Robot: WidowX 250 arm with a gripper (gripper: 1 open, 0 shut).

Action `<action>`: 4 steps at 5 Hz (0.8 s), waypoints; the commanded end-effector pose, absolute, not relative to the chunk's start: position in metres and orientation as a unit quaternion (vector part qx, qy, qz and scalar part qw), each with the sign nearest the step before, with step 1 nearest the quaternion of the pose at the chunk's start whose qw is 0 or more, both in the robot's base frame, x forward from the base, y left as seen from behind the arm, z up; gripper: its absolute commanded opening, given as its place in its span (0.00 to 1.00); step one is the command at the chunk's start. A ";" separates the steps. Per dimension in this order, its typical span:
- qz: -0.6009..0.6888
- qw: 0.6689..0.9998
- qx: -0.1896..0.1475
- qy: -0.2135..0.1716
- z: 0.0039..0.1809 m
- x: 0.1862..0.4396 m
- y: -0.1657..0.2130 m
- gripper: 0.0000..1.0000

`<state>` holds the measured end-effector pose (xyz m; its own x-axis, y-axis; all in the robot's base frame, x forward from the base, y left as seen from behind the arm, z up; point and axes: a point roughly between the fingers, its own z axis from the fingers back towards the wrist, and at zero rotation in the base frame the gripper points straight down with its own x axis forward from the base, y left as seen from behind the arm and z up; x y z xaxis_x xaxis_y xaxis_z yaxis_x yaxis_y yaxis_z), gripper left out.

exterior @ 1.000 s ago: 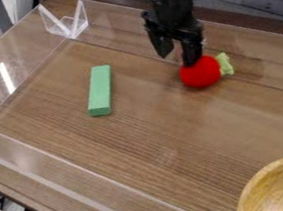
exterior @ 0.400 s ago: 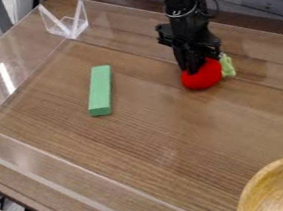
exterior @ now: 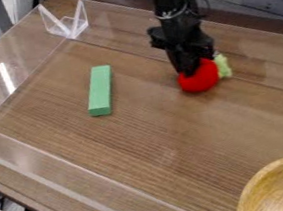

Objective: Move the red fruit to the left

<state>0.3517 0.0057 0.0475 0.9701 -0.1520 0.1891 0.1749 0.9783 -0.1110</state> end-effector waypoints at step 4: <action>0.030 0.982 -0.029 -0.186 0.147 0.362 0.074 0.00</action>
